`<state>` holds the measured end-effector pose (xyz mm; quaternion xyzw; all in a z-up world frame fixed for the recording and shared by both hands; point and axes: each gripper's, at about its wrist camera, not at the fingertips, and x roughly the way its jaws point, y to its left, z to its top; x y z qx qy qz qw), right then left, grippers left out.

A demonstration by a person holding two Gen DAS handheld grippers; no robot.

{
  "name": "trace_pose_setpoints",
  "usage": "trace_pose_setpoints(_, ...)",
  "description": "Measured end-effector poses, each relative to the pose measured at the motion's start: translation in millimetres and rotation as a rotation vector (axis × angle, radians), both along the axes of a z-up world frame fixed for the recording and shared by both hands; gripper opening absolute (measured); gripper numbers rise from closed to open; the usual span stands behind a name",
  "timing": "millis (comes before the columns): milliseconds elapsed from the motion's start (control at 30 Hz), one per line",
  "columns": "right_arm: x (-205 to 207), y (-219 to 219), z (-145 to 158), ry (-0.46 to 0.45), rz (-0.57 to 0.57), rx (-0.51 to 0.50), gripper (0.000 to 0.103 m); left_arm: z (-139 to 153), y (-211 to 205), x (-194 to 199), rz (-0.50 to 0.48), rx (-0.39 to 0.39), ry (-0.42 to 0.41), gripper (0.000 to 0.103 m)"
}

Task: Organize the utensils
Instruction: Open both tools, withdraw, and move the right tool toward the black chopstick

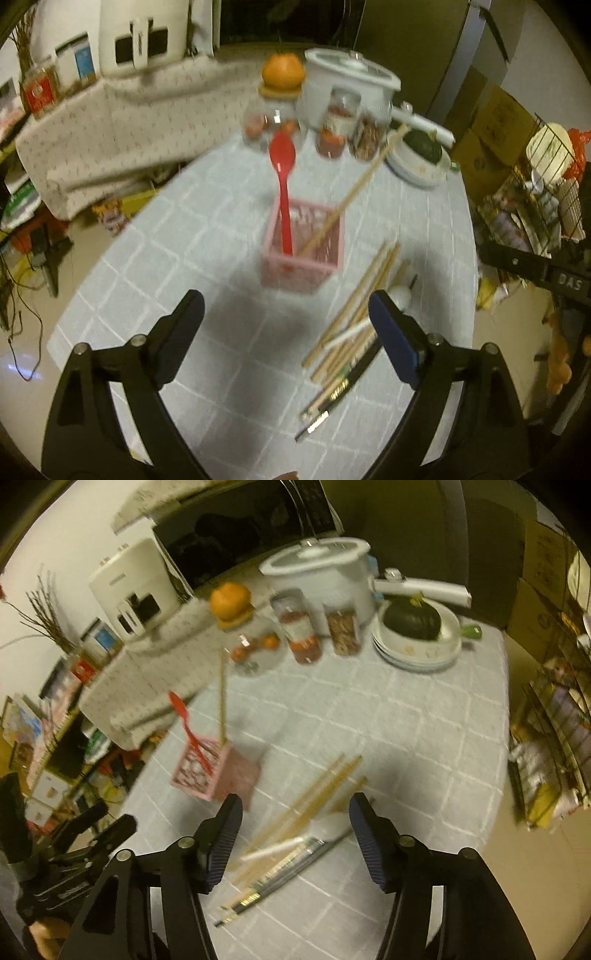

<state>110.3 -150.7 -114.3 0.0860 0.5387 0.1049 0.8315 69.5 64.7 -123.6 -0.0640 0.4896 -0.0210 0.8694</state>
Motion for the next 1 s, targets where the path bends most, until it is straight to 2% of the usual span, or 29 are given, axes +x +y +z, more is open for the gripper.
trace_pose_setpoints(133, 0.9, -2.7, -31.2, 0.100, 0.004, -0.049, 0.063, -19.1, -9.0, -1.3, -0.039, -0.013, 0.102, 0.090)
trace_pose_setpoints(333, 8.0, -4.1, -77.1, 0.245, -0.003, -0.093, 0.063, -43.0, -18.5, -3.8, -0.077, 0.016, 0.212, 0.090)
trace_pose_setpoints(533, 12.0, -3.1, -114.8, 0.358, -0.030, -0.093, 0.062, -55.0, -13.3, -1.6, -0.059, -0.050, 0.275, 0.090)
trace_pose_setpoints(600, 12.6, -0.3, -125.6, 0.389, -0.031, -0.081, 0.057, -56.1, -14.5, -1.7, -0.063, -0.057, 0.281, 0.090)
trace_pose_setpoints(667, 13.9, 3.4, -135.6, 0.416, -0.028, -0.073, 0.040, -56.2, -15.7, -1.1, -0.070, -0.053, 0.284, 0.090)
trace_pose_setpoints(767, 15.9, 7.4, -143.2, 0.432, -0.035, -0.068, 0.029, -56.2, -15.4, -0.5, -0.073, -0.055, 0.286, 0.090)
trace_pose_setpoints(1000, 22.5, 17.8, -151.7, 0.443, -0.031, -0.086, 0.018, -56.3, -12.4, -2.0, -0.074, -0.063, 0.289, 0.090)
